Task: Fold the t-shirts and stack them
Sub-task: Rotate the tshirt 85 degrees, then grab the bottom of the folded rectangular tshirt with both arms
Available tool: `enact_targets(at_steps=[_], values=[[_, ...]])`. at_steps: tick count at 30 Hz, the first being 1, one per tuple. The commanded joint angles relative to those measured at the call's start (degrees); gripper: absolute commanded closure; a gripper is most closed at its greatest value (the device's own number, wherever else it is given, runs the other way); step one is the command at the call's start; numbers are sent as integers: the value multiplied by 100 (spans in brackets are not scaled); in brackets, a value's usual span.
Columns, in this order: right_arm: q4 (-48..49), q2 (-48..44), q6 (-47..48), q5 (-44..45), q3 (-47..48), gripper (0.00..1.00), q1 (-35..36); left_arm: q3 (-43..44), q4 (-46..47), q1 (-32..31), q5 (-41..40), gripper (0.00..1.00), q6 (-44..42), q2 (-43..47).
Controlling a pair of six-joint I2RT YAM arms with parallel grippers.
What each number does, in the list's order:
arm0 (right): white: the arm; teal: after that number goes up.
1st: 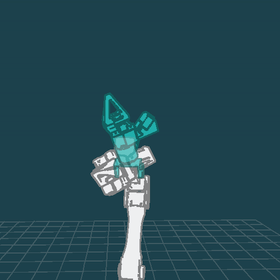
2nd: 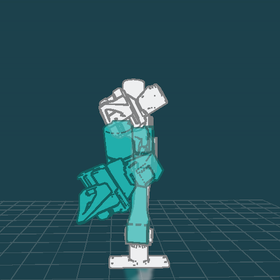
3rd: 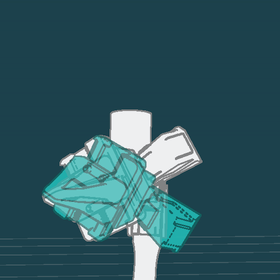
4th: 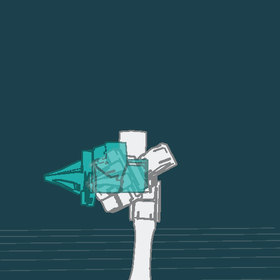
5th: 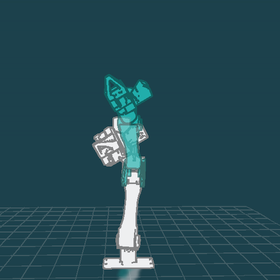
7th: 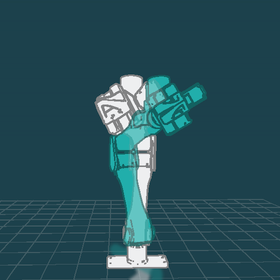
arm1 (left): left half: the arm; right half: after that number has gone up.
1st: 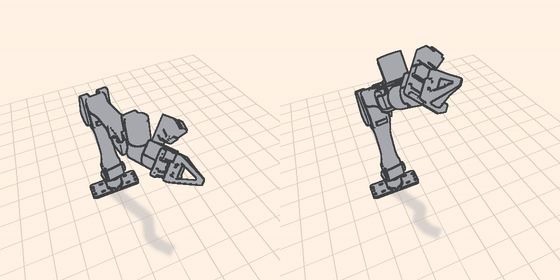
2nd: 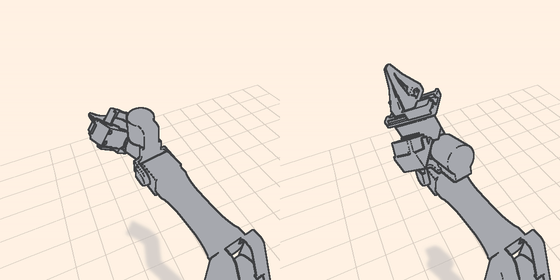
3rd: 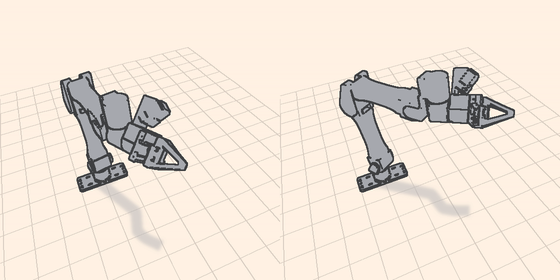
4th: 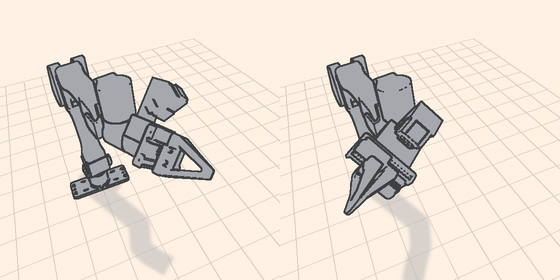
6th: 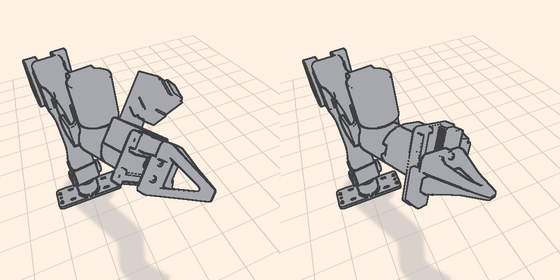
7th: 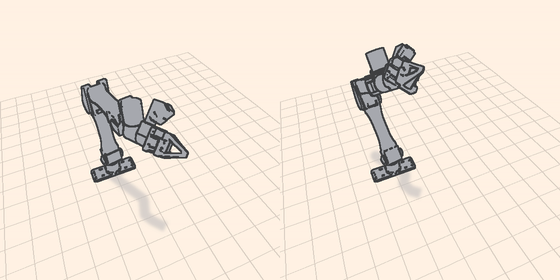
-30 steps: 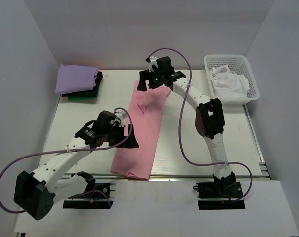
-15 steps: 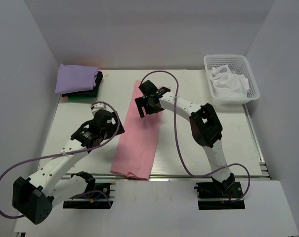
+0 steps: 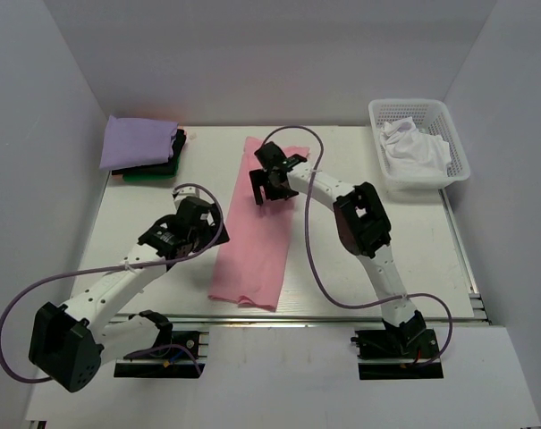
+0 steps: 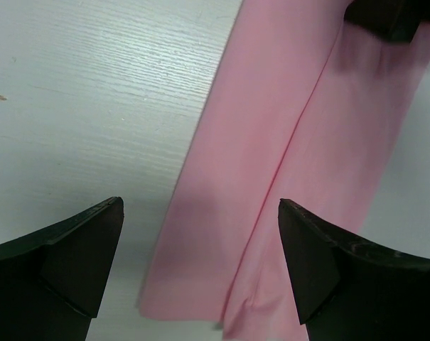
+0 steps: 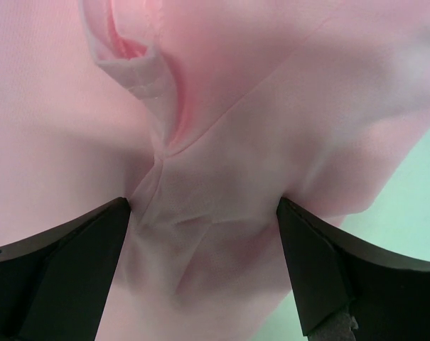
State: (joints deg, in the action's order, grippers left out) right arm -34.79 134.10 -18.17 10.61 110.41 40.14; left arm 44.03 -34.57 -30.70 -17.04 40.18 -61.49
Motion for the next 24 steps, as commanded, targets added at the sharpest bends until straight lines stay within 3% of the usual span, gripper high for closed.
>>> enact_targets(at_steps=[1,6,11,17,21,24], values=[[-221,844,-73,-94,444,10,-507,132,161,29,358,0,-204,-134],[-170,1267,664,-777,1708,10,-1069,132,494,29,1043,0,-467,-433],[445,689,1989,-1245,1572,10,-1123,132,617,29,1369,0,-642,-916],[1087,-1068,2213,-2291,-113,10,-1017,10,977,29,2053,0,-888,-1163],[1518,-2614,2012,-2362,-2267,10,-833,-201,1478,-32,2503,0,-1161,-1330],[1817,-3475,1274,-2353,-3708,10,-823,-202,1479,-94,2679,0,-1250,-1619]])
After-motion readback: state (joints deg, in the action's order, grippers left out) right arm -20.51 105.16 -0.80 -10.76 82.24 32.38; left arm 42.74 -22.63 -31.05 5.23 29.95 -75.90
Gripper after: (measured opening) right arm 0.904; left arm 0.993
